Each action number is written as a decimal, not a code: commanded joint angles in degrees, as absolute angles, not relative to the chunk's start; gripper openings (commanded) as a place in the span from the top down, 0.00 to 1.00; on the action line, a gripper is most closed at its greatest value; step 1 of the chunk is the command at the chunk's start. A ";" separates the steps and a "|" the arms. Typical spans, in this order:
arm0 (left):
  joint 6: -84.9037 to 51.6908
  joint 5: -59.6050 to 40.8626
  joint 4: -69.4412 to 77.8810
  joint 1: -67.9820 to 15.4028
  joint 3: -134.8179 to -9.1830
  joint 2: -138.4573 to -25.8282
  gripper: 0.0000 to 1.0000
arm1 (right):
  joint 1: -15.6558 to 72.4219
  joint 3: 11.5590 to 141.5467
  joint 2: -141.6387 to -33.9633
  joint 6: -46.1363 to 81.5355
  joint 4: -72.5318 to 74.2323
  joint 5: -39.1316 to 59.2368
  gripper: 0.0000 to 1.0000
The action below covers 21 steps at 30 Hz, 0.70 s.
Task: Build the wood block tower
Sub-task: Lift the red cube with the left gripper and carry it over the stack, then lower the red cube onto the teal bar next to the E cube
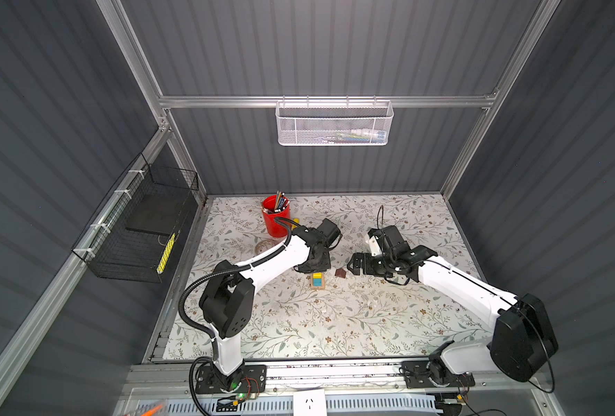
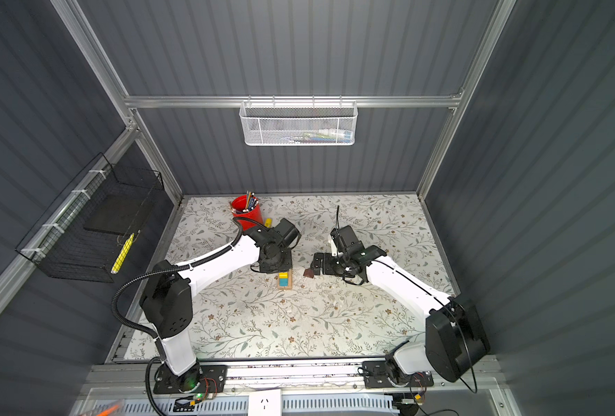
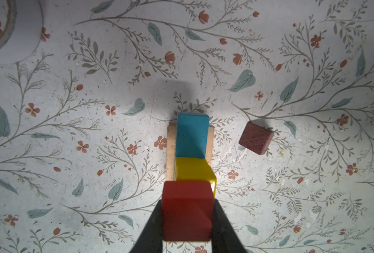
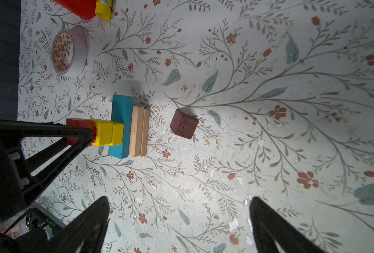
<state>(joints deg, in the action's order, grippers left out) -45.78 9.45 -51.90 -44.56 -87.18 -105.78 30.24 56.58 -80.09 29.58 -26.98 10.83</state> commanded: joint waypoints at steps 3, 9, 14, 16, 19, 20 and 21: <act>-44.83 10.15 -53.16 -44.85 -88.90 -107.09 0.75 | 29.71 55.96 -80.35 30.16 -26.78 11.25 0.01; -44.38 9.40 -52.46 -45.00 -88.95 -106.91 0.72 | 29.64 55.81 -80.16 30.44 -26.90 11.16 0.01; -44.08 9.12 -52.39 -45.24 -89.02 -106.93 0.71 | 29.62 55.49 -79.96 30.54 -26.71 11.15 0.01; -44.11 9.15 -52.64 -45.19 -89.03 -106.99 0.69 | 29.62 55.52 -79.91 30.56 -26.61 11.25 0.01; -43.94 9.22 -52.90 -45.42 -89.14 -107.25 0.66 | 29.44 55.45 -79.88 30.51 -26.63 11.26 0.01; -43.86 9.01 -52.89 -45.43 -89.21 -107.31 0.65 | 29.48 55.46 -79.82 30.49 -26.64 11.21 0.01; -43.77 8.94 -52.91 -45.43 -89.29 -107.36 0.65 | 29.50 55.41 -79.71 30.49 -26.63 11.31 0.01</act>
<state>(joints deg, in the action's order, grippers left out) -45.04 9.37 -51.66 -45.08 -87.39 -106.32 29.74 56.25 -80.09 30.02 -26.76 11.18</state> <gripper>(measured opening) 0.352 0.989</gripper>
